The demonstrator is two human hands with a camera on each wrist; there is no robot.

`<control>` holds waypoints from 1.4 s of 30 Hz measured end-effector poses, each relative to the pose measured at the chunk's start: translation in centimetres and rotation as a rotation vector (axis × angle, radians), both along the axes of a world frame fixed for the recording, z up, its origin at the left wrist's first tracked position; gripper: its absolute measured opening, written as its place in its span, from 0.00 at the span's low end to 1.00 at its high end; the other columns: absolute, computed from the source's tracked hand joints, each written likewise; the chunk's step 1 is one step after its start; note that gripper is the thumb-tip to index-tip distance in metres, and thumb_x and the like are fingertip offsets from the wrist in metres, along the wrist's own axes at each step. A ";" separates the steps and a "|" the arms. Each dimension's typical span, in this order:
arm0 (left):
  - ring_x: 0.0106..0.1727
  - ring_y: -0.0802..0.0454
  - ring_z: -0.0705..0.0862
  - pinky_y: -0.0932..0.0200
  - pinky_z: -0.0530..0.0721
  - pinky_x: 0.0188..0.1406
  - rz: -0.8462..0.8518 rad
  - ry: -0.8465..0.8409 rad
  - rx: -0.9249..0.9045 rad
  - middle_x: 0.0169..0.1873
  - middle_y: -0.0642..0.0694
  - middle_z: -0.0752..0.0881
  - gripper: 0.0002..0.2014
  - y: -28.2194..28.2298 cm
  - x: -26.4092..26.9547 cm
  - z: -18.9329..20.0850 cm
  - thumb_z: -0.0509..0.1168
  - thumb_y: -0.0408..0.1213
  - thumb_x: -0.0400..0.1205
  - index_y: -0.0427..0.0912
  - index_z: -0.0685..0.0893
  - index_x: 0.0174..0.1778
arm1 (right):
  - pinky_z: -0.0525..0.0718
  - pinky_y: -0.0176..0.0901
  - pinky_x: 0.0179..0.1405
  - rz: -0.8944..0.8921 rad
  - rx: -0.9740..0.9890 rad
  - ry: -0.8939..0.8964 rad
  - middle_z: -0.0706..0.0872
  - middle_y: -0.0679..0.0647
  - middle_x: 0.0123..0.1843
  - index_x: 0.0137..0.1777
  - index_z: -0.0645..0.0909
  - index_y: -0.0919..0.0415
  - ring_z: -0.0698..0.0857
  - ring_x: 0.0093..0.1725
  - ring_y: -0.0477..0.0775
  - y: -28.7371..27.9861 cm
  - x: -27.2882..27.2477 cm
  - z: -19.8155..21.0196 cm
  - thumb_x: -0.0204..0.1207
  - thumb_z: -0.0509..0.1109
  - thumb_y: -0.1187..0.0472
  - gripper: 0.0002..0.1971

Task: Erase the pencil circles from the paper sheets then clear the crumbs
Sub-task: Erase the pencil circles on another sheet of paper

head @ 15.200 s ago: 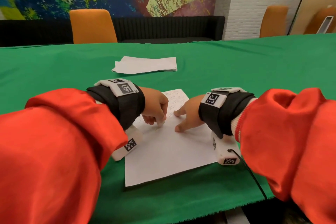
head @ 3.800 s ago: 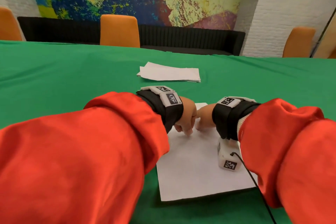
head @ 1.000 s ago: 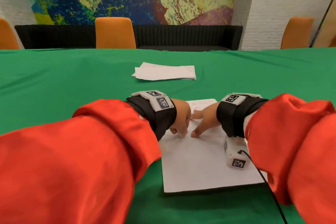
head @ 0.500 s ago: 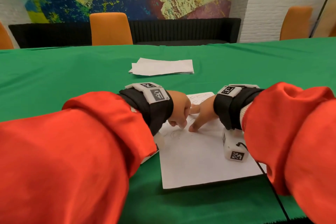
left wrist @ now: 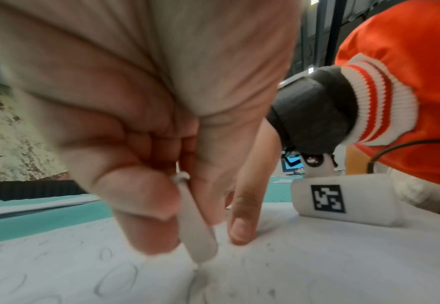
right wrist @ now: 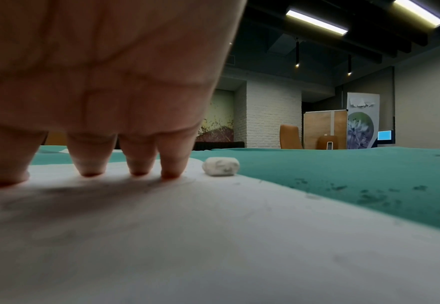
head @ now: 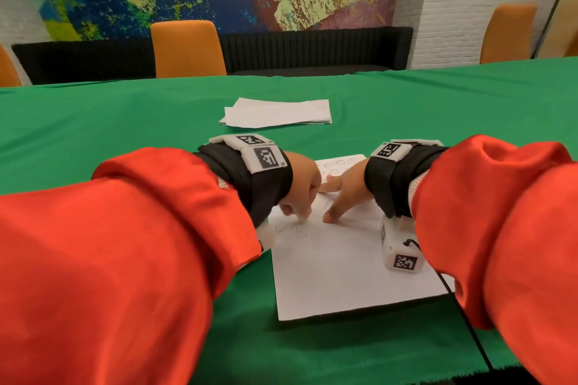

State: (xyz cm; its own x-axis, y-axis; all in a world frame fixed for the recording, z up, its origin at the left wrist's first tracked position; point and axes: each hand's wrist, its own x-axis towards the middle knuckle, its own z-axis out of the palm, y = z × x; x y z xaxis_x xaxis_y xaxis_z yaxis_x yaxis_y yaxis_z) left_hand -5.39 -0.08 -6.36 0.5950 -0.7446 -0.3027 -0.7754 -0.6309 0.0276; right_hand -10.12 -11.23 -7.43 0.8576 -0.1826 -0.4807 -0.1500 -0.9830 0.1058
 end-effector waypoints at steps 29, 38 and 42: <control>0.26 0.62 0.80 0.70 0.74 0.28 -0.050 0.068 0.190 0.27 0.54 0.83 0.08 0.9 -0.2 -0.1 0.69 0.37 0.79 0.47 0.78 0.36 | 0.49 0.48 0.79 0.007 0.004 0.013 0.45 0.51 0.85 0.83 0.42 0.44 0.49 0.83 0.53 -0.1 0.2 -0.1 0.78 0.62 0.39 0.41; 0.27 0.61 0.77 0.68 0.73 0.28 -0.042 -0.096 0.048 0.32 0.52 0.84 0.05 0.3 0.1 -0.5 0.66 0.37 0.80 0.47 0.79 0.38 | 0.48 0.49 0.79 0.004 -0.012 0.016 0.45 0.51 0.85 0.83 0.43 0.45 0.50 0.83 0.53 -0.1 0.4 -0.2 0.78 0.61 0.40 0.40; 0.26 0.61 0.78 0.68 0.73 0.26 -0.073 -0.039 0.142 0.25 0.54 0.81 0.09 0.8 0.1 -0.3 0.69 0.36 0.78 0.47 0.77 0.34 | 0.49 0.48 0.79 0.004 0.004 0.015 0.45 0.50 0.85 0.83 0.42 0.44 0.50 0.83 0.53 -0.2 0.4 -0.1 0.78 0.62 0.39 0.40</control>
State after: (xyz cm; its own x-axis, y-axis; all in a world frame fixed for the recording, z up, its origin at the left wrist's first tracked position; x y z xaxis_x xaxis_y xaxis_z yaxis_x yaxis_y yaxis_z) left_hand -5.27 0.68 -6.69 0.5542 -0.7378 -0.3853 -0.8181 -0.5682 -0.0887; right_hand -9.75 -11.47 -7.57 0.8510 -0.1773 -0.4944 -0.1447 -0.9840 0.1039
